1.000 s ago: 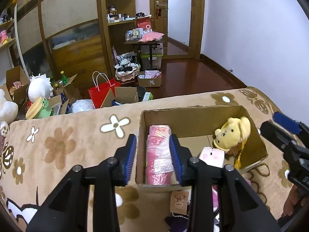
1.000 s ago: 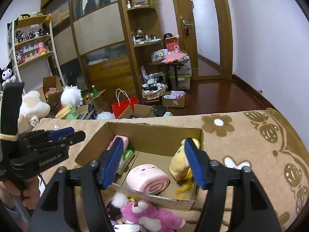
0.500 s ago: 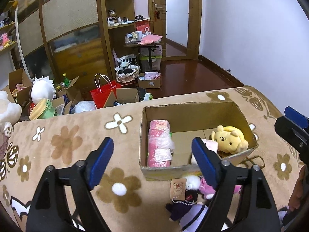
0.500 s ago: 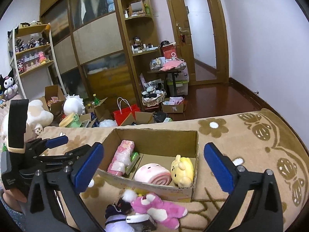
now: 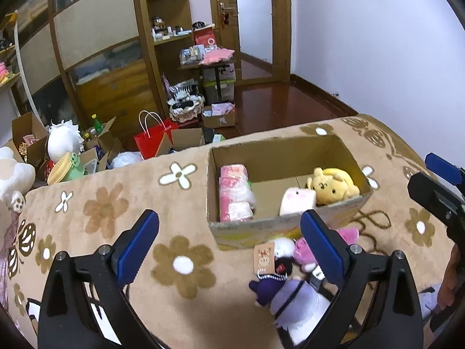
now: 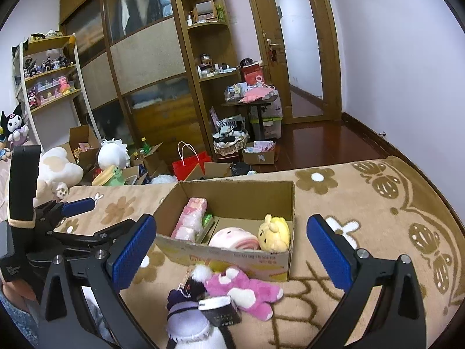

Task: Organize soft objects
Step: 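Withdraw both tools and move toward the black-white plush and pink plush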

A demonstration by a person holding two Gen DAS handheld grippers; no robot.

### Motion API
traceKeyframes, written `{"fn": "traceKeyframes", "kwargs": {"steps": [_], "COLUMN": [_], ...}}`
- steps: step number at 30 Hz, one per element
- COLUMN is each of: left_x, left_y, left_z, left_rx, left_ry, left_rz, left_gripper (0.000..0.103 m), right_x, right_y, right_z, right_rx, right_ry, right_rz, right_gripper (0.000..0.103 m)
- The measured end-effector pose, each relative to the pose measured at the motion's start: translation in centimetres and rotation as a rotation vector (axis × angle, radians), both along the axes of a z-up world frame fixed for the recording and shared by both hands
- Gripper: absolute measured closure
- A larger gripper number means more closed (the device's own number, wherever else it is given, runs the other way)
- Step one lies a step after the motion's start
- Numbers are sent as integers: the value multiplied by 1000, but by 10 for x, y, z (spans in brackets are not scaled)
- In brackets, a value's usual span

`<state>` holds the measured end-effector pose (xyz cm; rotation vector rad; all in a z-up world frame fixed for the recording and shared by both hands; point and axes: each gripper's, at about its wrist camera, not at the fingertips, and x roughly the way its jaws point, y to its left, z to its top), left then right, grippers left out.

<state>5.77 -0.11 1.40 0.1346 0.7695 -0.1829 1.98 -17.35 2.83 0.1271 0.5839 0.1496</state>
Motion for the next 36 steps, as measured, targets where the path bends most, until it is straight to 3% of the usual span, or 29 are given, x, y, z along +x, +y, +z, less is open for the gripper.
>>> {"fn": "traceKeyframes", "kwargs": {"steps": [11, 30, 36], "left_x": [-11, 13, 26], "left_y": [3, -2, 0], "left_z": [-12, -68, -78], "left_rx": [25, 48, -6], "left_ry": [93, 313, 354], "left_rz": [9, 17, 17], "left_gripper": [6, 6, 6], "right_x": [-18, 0, 5], "right_y": [0, 10, 18], "right_z": [-13, -64, -74], "right_rx": [-1, -21, -43], "right_ry": [75, 247, 276], "right_rz": [0, 38, 55], "right_gripper": [0, 0, 0]}}
